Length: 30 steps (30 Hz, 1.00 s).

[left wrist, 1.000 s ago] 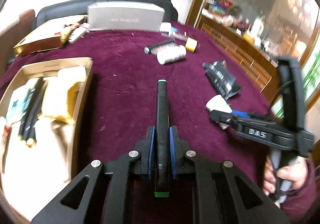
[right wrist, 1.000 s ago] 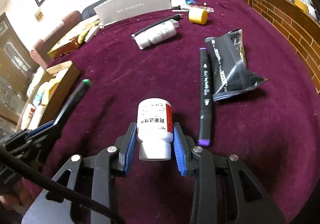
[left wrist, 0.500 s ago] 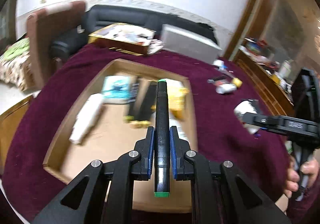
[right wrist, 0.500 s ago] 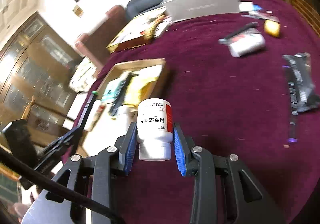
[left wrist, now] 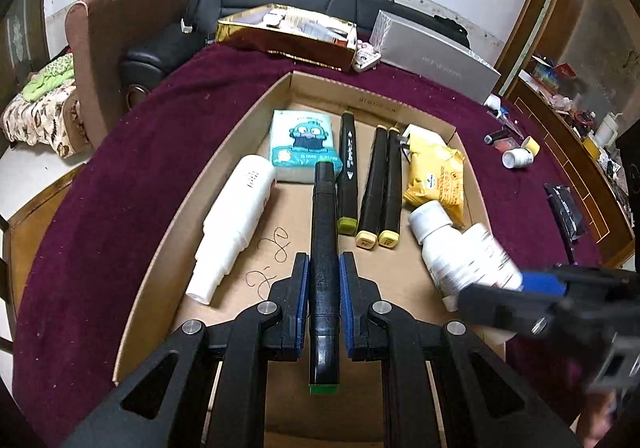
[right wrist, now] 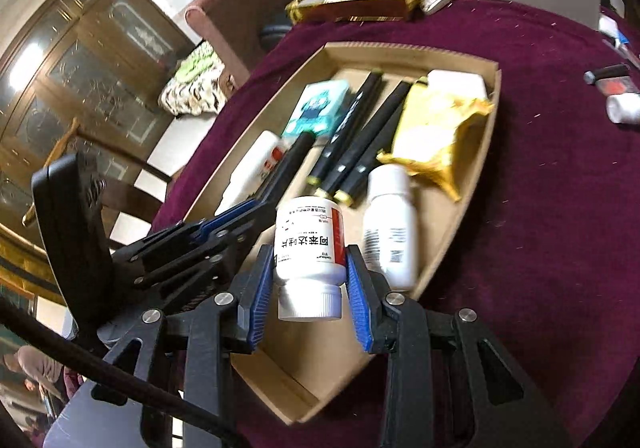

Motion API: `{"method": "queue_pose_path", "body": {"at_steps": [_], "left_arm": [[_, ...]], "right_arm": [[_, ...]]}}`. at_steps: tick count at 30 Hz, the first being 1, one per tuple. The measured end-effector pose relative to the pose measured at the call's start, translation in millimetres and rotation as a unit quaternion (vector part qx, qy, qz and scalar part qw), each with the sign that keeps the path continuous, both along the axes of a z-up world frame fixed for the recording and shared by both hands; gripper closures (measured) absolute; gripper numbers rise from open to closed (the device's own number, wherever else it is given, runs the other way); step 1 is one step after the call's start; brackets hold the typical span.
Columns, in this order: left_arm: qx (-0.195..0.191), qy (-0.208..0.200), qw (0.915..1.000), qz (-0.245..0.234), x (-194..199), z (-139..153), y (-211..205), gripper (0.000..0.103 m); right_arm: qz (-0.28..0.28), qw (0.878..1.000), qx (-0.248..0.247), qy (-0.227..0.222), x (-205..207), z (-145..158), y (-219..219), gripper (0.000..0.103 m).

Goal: Organize objects
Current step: 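Place the marker in the tray with the left gripper while the right gripper places the pill bottle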

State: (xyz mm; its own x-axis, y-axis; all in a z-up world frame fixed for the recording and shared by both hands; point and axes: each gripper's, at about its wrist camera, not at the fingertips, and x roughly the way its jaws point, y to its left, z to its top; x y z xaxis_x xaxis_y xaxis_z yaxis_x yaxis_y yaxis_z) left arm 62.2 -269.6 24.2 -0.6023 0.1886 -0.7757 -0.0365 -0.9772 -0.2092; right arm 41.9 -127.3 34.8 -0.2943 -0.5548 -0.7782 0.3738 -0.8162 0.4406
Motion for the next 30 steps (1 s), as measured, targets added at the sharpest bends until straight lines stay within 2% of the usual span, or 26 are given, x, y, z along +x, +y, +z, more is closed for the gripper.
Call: {"method": "queue_pose_path", "body": {"at_steps": [15,24,30], "left_arm": [[0.001,-0.014,0.9999,0.006,1.9,-14.0,-10.0,0.091],[0.039,-0.013,0.9989,0.022,4.7,-15.1,-21.3,0.091],[0.04,-0.002,0.9985,0.036,15.8,-4.9,-20.6,0.089]], "right_arm": [[0.011,0.999,0.029,-0.013,-0.4,-21.5,-21.3,0.07],[0.005,0.999,0.037,-0.014,-3.3,-26.8,-21.6,0.07],[0.002,0.999,0.046,-0.006,-0.8,-27.2,-23.1,0.07]]}}
